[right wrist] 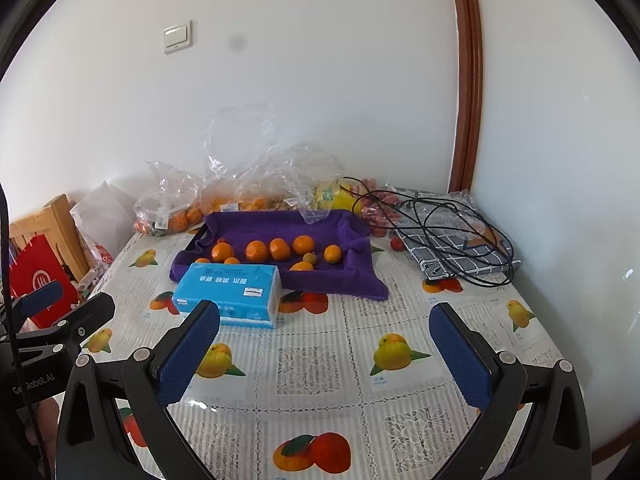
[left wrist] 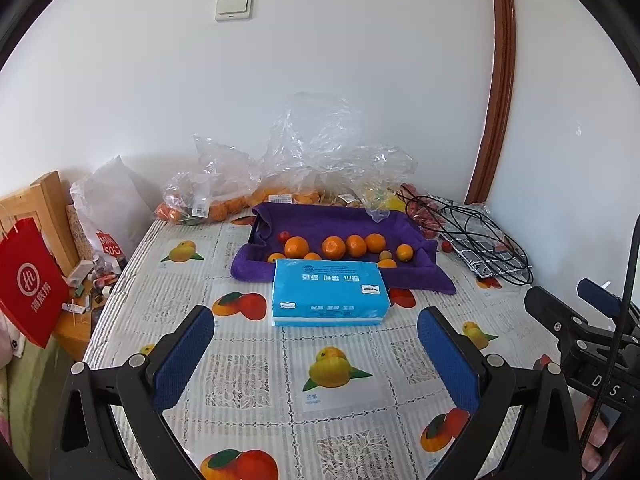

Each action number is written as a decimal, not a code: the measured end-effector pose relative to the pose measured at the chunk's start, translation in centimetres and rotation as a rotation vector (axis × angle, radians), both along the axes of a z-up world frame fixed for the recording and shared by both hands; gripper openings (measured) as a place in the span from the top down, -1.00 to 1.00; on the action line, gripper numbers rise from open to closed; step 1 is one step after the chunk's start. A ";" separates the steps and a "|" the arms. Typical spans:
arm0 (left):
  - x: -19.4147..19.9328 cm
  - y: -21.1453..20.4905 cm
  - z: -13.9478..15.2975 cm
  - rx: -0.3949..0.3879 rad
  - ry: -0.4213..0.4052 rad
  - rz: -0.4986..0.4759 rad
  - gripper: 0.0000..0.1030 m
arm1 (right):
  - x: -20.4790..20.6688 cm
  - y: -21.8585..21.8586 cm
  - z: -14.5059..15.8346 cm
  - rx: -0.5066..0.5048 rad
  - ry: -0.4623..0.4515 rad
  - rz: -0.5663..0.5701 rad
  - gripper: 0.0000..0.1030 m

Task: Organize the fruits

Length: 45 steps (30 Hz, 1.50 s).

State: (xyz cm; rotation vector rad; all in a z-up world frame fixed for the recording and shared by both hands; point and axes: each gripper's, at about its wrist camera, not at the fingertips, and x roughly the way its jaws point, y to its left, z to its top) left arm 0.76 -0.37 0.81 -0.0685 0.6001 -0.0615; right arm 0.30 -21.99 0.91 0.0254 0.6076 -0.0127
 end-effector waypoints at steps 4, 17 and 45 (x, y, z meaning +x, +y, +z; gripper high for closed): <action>-0.1 0.2 0.0 0.000 0.002 0.005 -0.99 | 0.1 0.0 0.0 0.011 0.006 -0.005 -1.00; -0.2 0.4 -0.1 -0.004 0.000 0.005 -0.99 | 0.0 0.2 -0.1 0.010 0.007 -0.011 -1.00; -0.4 0.1 -0.2 -0.005 -0.002 0.001 -0.99 | -0.1 0.1 -0.4 0.021 0.016 -0.017 -1.00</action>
